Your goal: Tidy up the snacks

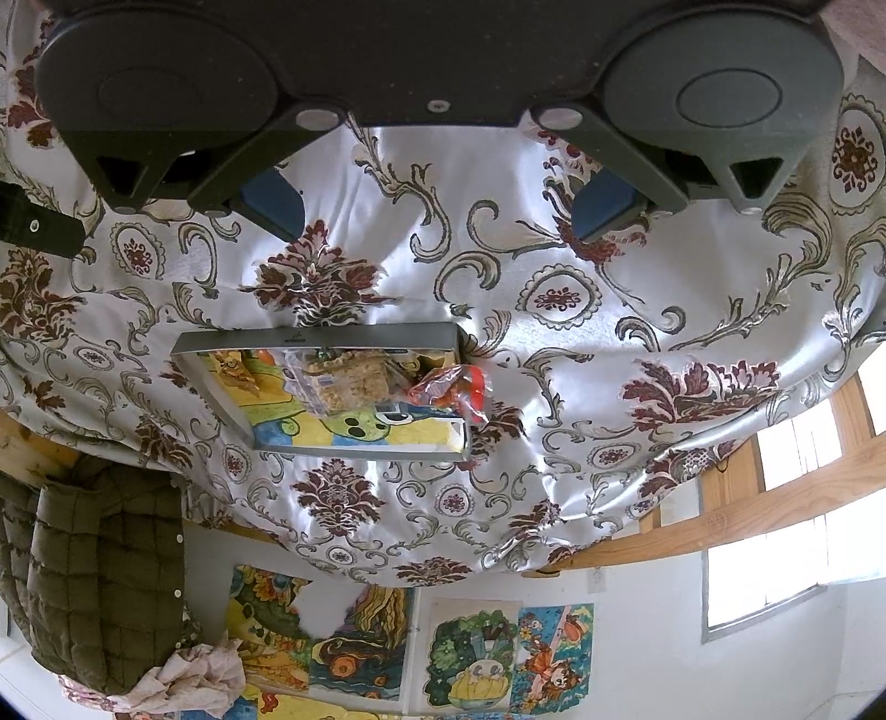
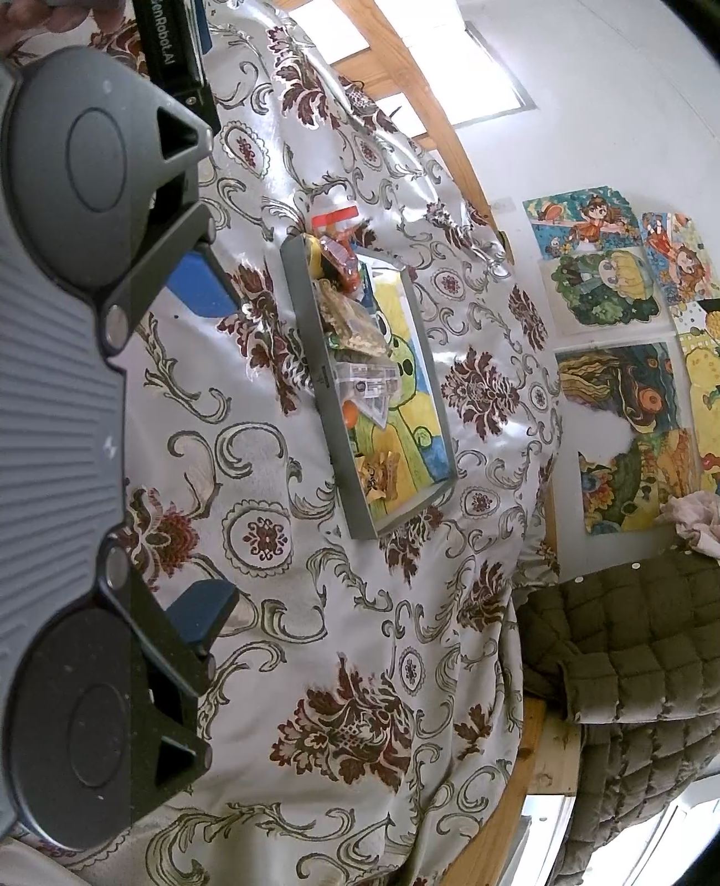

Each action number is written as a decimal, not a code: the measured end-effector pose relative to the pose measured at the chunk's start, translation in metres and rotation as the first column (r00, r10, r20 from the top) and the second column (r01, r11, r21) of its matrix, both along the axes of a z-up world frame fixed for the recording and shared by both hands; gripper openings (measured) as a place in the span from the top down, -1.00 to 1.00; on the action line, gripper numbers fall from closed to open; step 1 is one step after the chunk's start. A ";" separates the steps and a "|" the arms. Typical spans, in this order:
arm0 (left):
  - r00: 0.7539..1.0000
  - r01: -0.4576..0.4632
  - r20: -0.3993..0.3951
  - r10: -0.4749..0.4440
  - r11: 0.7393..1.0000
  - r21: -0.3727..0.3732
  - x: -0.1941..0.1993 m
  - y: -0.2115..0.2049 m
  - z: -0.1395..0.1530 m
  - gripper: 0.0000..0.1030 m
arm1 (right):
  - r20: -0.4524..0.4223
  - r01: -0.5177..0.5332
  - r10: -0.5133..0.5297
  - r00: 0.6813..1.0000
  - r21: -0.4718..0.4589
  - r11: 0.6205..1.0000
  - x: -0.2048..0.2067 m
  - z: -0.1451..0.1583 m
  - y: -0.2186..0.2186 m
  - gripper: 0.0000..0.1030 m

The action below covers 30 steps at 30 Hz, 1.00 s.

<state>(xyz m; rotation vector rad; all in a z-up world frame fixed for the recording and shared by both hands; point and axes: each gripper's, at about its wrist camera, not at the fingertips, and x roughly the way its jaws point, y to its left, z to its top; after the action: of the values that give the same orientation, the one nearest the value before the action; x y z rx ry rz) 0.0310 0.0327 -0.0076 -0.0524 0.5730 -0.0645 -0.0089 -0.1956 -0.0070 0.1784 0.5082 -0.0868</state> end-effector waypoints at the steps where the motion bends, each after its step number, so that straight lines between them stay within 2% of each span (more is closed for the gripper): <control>1: 1.000 0.001 0.001 -0.001 1.000 0.002 0.000 0.000 0.000 -0.98 | 0.000 0.000 0.000 1.000 -0.001 1.000 0.000 0.000 0.000 -1.00; 14: 1.000 -0.001 0.001 0.001 1.000 0.004 0.000 -0.001 0.001 -0.98 | -0.004 -0.002 0.002 1.000 -0.002 1.000 0.000 -0.001 0.000 -1.00; 20: 0.999 -0.042 -0.007 0.042 0.999 0.030 0.000 0.001 0.001 -0.98 | -0.005 -0.002 0.002 1.000 -0.002 1.000 0.000 -0.001 0.001 -1.00; 30: 0.999 -0.047 -0.024 0.048 0.998 0.035 0.000 -0.001 0.001 -0.98 | -0.006 -0.002 0.002 1.000 -0.001 1.000 0.000 -0.001 0.001 -1.00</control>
<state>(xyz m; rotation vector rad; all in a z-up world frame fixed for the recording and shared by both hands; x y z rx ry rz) 0.0314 0.0320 -0.0067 -0.0332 0.5976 -0.0074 -0.0092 -0.1947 -0.0081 0.1763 0.5144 -0.0857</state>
